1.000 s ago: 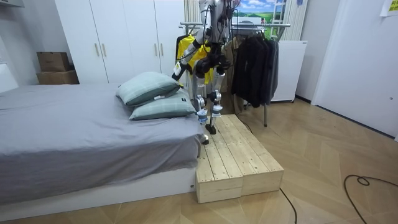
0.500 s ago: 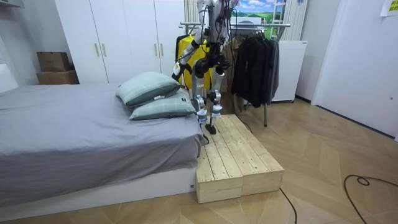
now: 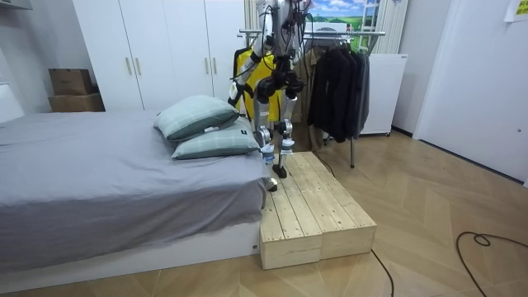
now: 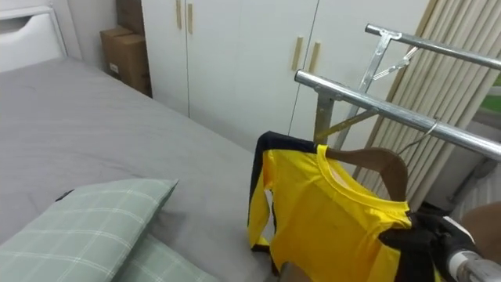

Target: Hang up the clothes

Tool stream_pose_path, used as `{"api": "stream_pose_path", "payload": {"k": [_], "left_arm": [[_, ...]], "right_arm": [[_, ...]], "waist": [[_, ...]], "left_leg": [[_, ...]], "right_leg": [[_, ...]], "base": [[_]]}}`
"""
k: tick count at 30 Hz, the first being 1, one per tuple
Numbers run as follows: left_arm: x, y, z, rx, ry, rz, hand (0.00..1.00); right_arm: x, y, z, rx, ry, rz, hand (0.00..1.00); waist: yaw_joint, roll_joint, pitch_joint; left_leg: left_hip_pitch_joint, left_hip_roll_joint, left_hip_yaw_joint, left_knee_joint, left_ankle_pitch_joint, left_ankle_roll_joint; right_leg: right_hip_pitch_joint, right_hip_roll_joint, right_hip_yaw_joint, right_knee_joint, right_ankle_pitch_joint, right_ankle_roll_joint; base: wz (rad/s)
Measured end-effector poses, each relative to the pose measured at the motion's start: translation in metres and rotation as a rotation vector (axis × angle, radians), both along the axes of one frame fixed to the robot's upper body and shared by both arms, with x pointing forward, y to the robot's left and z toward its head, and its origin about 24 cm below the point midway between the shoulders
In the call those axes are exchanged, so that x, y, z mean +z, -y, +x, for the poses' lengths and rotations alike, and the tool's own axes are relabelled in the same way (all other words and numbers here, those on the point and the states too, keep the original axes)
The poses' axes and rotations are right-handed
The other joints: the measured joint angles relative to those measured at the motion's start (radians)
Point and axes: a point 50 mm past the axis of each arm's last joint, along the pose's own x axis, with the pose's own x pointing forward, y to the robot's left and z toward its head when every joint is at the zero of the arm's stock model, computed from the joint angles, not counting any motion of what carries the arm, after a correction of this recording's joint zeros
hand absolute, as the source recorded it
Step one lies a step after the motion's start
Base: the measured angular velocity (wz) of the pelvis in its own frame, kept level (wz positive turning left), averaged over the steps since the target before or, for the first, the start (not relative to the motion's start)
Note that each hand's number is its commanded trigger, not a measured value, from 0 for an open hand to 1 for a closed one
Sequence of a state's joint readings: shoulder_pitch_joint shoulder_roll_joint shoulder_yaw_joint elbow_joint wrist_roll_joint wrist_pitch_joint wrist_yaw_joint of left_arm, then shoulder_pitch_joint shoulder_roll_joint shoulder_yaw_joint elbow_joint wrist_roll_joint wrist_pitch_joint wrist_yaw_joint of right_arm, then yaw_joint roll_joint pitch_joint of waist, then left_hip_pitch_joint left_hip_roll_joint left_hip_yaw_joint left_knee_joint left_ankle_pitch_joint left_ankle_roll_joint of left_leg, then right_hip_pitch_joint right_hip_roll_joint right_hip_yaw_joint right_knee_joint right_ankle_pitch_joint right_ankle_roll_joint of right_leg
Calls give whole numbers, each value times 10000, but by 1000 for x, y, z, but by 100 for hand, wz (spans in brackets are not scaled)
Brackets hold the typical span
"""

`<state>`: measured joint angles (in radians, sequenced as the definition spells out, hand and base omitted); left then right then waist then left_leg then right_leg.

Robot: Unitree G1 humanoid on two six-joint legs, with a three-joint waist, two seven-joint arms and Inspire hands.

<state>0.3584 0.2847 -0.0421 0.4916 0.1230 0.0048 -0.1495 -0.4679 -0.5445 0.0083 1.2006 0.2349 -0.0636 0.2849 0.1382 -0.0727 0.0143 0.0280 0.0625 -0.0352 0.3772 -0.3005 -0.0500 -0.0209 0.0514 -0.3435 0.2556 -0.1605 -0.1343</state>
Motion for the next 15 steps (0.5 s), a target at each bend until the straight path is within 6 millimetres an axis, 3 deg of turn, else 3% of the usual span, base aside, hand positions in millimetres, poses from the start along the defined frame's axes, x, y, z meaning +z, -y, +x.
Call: {"api": "stream_pose_path", "payload": {"k": [7,12,15], "left_arm": [[-1,-1,-1,203,375,129,0],[-2,-1,-3,333,398,196,0],[-2,1,-2,324,503,152,0]], "right_arm": [[5,-9,10,33,660,-245,0],[14,-18,17,437,1385,-427,0],[17,-21,18,583,1657,-508,0]], "waist": [[-161,-10,-4],[-397,15,-13],[-492,28,-20]], "left_leg": [[181,14,109,-123,86,-61],[196,73,389,-169,110,-78],[200,145,797,-168,114,-79]], "right_leg": [[78,26,132,3,-59,-52],[59,35,174,2,-56,-61],[59,36,179,3,-50,-69]], "base": [[-6],[-2],[0]]}}
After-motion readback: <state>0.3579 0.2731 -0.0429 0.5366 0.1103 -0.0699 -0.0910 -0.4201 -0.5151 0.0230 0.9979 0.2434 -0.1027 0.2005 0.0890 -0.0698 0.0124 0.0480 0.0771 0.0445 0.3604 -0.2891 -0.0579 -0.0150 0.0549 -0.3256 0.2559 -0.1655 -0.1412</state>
